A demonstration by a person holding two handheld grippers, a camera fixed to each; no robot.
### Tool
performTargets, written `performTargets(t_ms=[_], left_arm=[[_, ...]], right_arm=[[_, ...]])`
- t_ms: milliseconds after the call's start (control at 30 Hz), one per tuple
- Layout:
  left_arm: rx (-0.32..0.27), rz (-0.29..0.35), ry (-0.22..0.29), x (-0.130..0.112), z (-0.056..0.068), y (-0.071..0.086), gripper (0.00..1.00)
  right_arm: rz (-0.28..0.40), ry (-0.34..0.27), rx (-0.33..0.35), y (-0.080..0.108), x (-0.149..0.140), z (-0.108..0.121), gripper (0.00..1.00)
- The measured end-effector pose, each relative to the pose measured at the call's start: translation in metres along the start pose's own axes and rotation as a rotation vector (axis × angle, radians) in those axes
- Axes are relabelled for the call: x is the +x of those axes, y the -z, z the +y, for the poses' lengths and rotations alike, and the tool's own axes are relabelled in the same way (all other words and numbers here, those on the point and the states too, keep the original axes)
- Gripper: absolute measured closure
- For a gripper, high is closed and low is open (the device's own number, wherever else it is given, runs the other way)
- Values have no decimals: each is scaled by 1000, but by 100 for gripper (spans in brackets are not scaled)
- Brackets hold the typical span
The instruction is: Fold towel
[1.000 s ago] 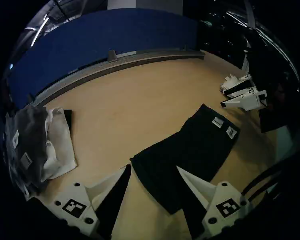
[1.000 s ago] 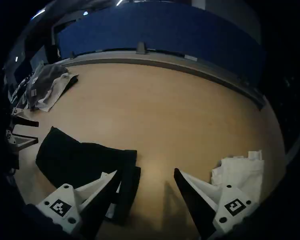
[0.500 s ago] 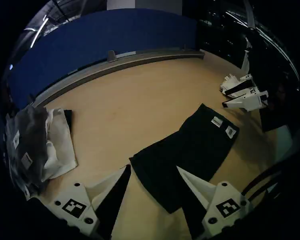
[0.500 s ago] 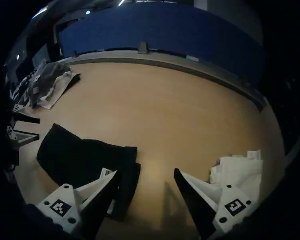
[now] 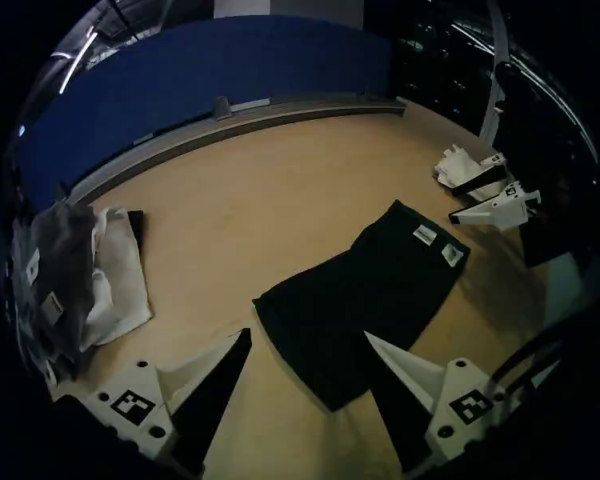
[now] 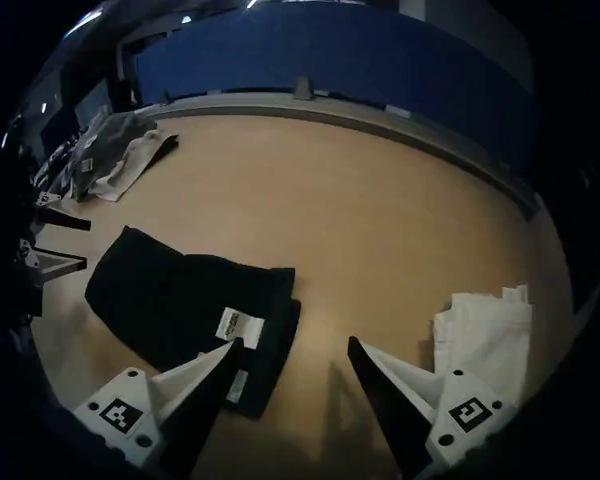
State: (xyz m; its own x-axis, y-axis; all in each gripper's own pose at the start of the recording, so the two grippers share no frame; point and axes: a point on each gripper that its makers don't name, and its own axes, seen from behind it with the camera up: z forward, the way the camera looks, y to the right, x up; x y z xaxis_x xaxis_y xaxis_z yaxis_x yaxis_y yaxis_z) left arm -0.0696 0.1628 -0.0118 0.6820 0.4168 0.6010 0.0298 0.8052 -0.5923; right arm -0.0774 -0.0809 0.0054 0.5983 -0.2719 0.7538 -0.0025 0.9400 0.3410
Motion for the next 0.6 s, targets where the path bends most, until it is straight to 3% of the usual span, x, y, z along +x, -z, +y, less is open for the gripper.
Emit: performTargets(t_ms=[300,600], left_arm=[[12,4,-4,-7,4,11,5],[9,-2,22,-23,15,26,5]], right_arm=[[-21,31,59,9,-14,-13,0],[-46,100,114,20,-27,-28,0]])
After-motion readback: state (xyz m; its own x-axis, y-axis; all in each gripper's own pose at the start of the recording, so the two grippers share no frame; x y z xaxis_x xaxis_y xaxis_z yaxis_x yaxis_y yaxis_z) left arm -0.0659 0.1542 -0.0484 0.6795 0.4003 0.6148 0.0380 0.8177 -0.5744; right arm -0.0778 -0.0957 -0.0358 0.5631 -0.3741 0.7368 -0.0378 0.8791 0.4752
